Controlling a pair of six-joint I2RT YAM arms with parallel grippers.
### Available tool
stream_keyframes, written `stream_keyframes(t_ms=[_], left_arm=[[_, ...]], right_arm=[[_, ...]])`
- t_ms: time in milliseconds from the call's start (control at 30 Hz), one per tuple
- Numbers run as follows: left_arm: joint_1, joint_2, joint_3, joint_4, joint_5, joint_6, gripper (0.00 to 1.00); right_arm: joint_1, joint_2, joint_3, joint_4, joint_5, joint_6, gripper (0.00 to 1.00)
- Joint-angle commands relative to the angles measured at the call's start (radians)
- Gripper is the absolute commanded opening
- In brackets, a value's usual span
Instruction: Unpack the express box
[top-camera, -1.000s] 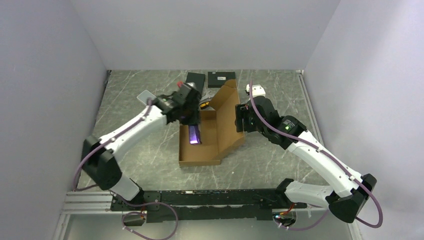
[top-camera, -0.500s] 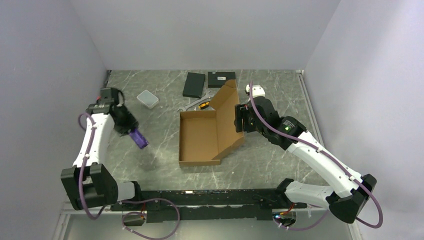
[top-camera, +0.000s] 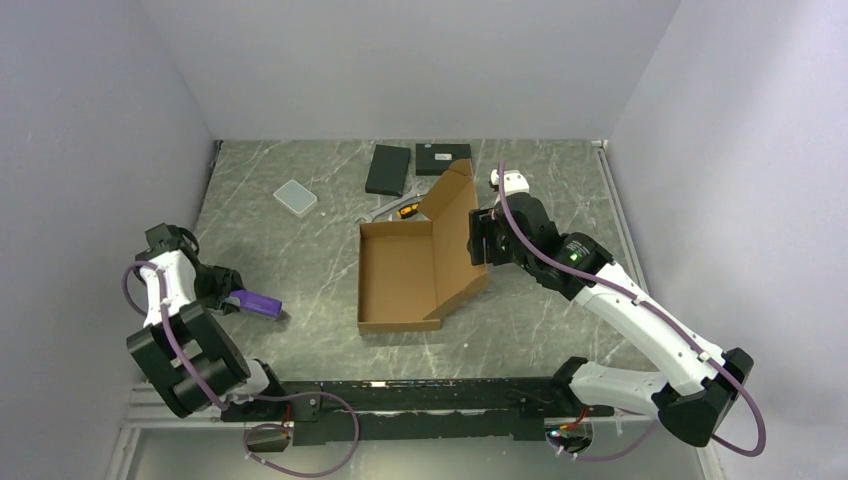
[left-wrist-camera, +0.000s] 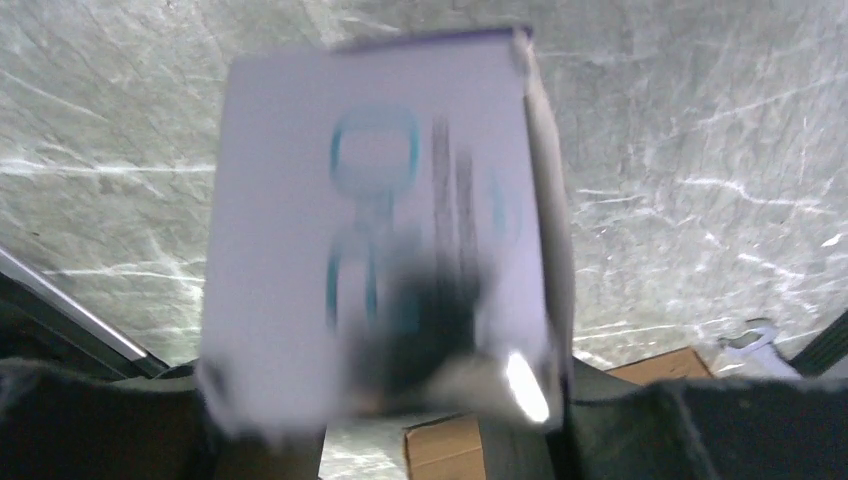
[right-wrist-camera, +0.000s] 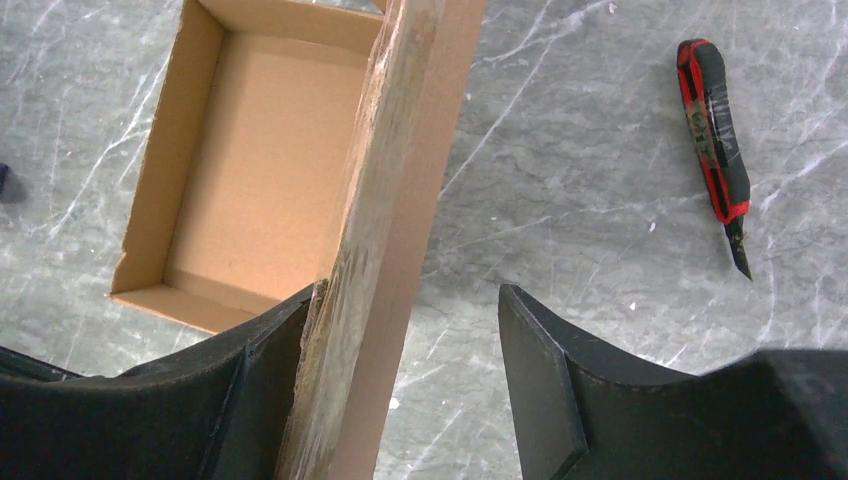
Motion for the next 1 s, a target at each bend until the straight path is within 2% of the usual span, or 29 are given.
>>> stream_keyframes(t_ms=[0,267,333,400,533,600,800,967], left_arm=[[0.039,0.018,0.000,0.036,-0.001,-0.124,0.53],[0.107,0.113,-0.036,0.096,0.051,-0.116,0.54],[0.114,0.117,-0.036,0.098,0.059,-0.107,0.57],[0.115,0.089,-0.042,0.105,0.062,-0.101,0.63],[0.113,-0.019,-0.025,0.102,0.049,-0.068,0.82],[0.108,-0.077,0.003,0.105,0.069,-0.023,0.86],[-0.030,-0.201,0.092,0.113,0.162,0.092,0.89],[-0.173,-0.296,0.127,0.216,0.328,0.192,0.89]], right_arm=[[0.001,-0.022,0.014,0.027,0.007,-0.015,0.65],[0.001,-0.025,0.017,0.024,0.006,-0.022,0.65],[0.001,-0.023,0.018,0.028,0.003,-0.022,0.65],[0.001,-0.021,0.015,0.030,-0.001,-0.022,0.65],[0.001,-0.015,0.026,0.026,-0.003,-0.024,0.66],[0.000,-0.014,0.033,0.022,-0.003,-0.029,0.66],[0.001,-0.013,0.065,0.033,-0.038,-0.043,0.77],[0.000,-0.002,0.101,0.059,-0.089,-0.039,0.82]])
